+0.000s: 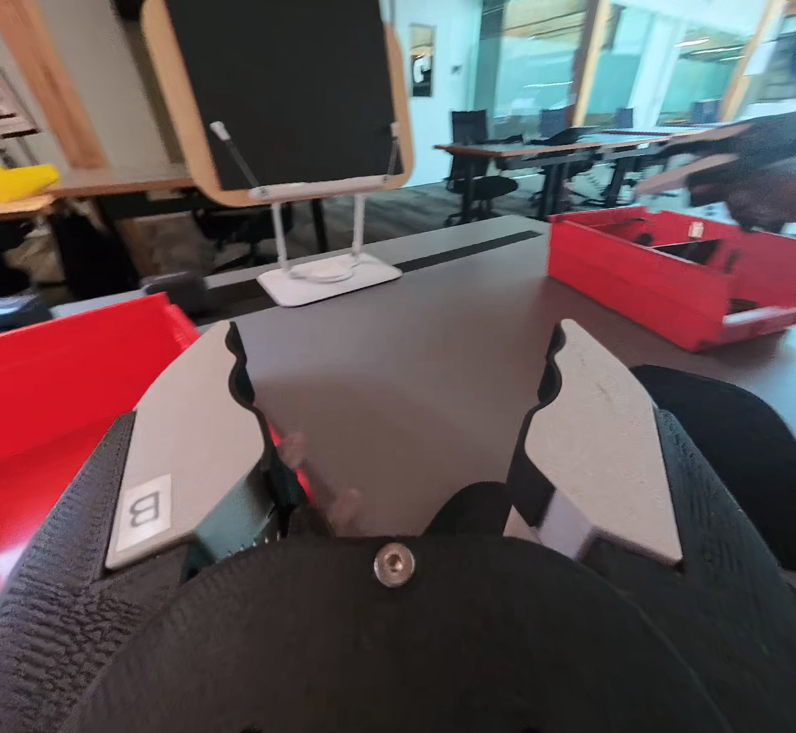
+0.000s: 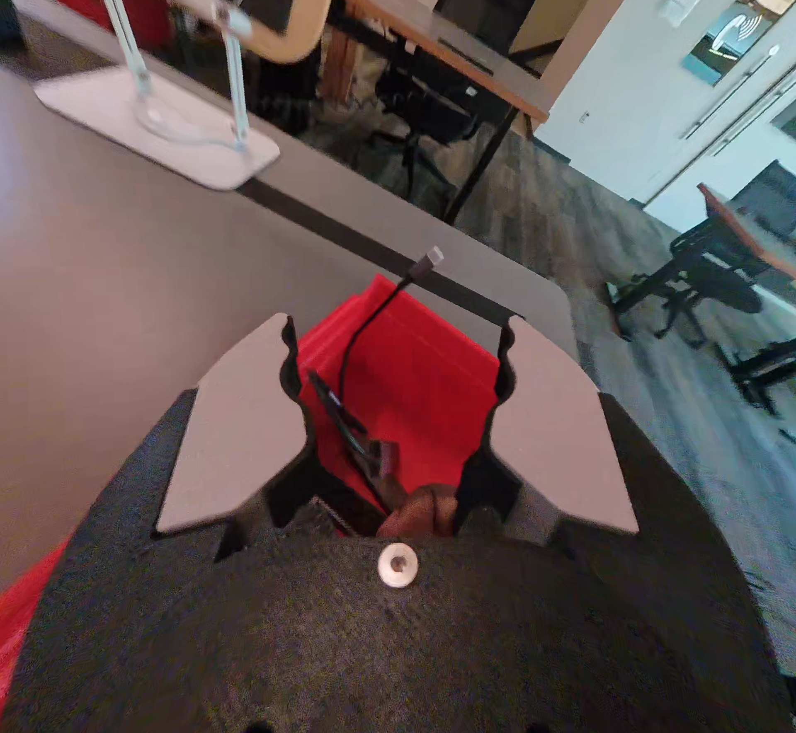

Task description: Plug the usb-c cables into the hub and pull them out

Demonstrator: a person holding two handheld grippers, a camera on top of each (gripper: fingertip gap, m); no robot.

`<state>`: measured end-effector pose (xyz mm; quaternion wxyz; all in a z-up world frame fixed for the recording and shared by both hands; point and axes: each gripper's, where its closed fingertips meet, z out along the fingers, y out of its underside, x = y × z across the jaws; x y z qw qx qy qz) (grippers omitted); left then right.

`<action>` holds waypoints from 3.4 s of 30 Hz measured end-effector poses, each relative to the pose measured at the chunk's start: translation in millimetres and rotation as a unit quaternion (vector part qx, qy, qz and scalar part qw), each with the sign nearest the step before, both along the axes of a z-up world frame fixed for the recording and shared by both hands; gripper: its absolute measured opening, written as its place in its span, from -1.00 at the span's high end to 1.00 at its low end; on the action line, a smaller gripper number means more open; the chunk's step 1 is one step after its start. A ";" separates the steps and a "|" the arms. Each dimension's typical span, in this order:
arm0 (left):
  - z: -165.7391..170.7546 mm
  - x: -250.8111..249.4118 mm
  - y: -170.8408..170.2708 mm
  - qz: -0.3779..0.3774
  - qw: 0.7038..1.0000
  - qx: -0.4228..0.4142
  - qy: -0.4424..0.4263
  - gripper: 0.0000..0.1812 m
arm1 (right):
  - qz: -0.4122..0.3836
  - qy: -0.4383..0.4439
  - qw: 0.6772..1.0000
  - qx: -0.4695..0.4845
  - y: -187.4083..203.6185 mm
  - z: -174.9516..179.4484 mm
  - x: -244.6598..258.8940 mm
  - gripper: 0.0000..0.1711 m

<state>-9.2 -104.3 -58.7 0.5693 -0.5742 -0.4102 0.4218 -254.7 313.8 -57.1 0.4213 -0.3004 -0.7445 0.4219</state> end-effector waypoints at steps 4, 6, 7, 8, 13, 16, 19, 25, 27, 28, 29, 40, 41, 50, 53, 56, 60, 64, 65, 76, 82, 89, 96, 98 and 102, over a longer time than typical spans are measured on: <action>-18.2 -5.2 -38.7 0.089 0.995 -0.035 -0.033 -0.30 | -0.001 -0.013 0.994 -0.108 -20.6 18.7 58.6 -0.10; -35.8 -7.6 -43.5 0.099 0.991 -0.061 -0.070 -0.20 | -0.011 -0.070 0.992 -0.103 -31.4 -4.3 95.2 -0.06; -44.6 -8.8 -42.2 0.096 0.989 -0.071 -0.089 -0.17 | -0.023 -0.094 0.991 -0.088 -34.7 -20.5 111.5 -0.02; -52.7 -9.9 -39.2 0.089 0.987 -0.080 -0.105 -0.15 | -0.042 -0.110 0.991 -0.070 -36.6 -37.5 124.7 0.02; -85.7 -16.6 -40.6 0.101 0.975 -0.125 -0.153 -0.04 | -0.131 -0.158 0.977 0.049 -33.3 -116.3 147.5 0.21; -102.6 -20.5 -52.7 0.131 0.965 -0.159 -0.165 0.36 | -0.136 -0.126 0.980 0.073 -37.2 -126.7 133.1 0.78; -99.9 -25.5 -63.8 0.157 0.965 -0.158 -0.135 0.65 | -0.118 -0.099 0.984 0.087 -50.6 -127.3 121.4 0.79; -98.8 -37.5 -60.1 0.125 0.973 -0.146 -0.128 0.65 | -0.072 -0.097 0.989 0.084 -80.5 -127.2 100.6 0.77; -98.3 -43.2 -55.0 0.110 0.976 -0.137 -0.126 0.65 | -0.064 -0.103 0.991 0.062 -96.1 -127.0 93.5 0.78; -98.0 -46.1 -52.2 0.105 0.978 -0.133 -0.126 0.65 | -0.062 -0.105 0.991 0.061 -104.7 -127.0 90.7 0.79; -98.1 -48.7 -48.8 0.099 0.978 -0.136 -0.126 0.65 | -0.056 -0.103 0.990 0.073 -114.0 -127.1 88.8 0.79; -96.9 -69.6 -6.0 0.054 0.985 -0.091 -0.136 0.67 | 0.009 -0.094 0.993 0.073 -200.6 -126.3 98.3 0.77; -97.0 -71.7 -3.0 0.055 0.985 -0.088 -0.139 0.66 | 0.019 -0.097 0.993 0.061 -205.7 -126.0 100.5 0.76; -97.5 -82.6 13.2 0.059 0.985 -0.085 -0.141 0.64 | 0.052 -0.093 0.993 0.057 -226.4 -125.7 109.1 0.74; -97.4 -82.5 13.7 0.056 0.985 -0.082 -0.139 0.64 | 0.058 -0.094 0.992 0.057 -227.3 -125.8 109.7 0.74; -98.1 -83.8 15.4 0.056 0.985 -0.087 -0.137 0.64 | 0.062 -0.093 0.992 0.054 -227.7 -125.9 110.2 0.73; -98.3 -86.9 18.4 0.054 0.986 -0.090 -0.133 0.62 | 0.063 -0.086 0.993 0.055 -228.2 -125.8 110.3 0.73; -93.0 -84.6 20.0 0.046 0.989 -0.084 -0.115 0.53 | 0.068 -0.074 0.994 0.043 -228.7 -121.8 111.9 0.64; -85.9 -82.4 18.6 0.053 0.991 -0.077 -0.096 0.38 | 0.065 -0.057 0.996 0.026 -227.7 -114.2 112.6 0.53; -32.0 -35.0 1.0 0.125 0.991 0.017 -0.055 -0.55 | 0.025 0.009 0.981 -0.191 -185.5 -52.4 142.2 -0.57; -11.7 -17.1 -19.8 0.210 0.973 -0.074 -0.059 -0.57 | -0.079 0.094 0.979 -0.161 -128.7 -6.9 156.9 -0.69; 16.9 -0.8 -12.3 0.221 0.972 -0.078 -0.032 -0.57 | -0.142 0.079 0.977 -0.136 -93.0 6.6 165.1 -0.69; -4.5 -8.7 -19.5 0.223 0.969 -0.079 -0.073 -0.57 | -0.139 0.026 0.984 -0.104 -100.3 -27.3 160.3 -0.69; -8.6 -10.5 -20.9 0.222 0.969 -0.078 -0.079 -0.57 | -0.133 0.021 0.985 -0.106 -104.9 -29.9 158.8 -0.69; -15.6 -13.0 -24.5 0.226 0.966 -0.084 -0.089 -0.57 | -0.134 0.018 0.986 -0.096 -111.6 -32.2 156.6 -0.69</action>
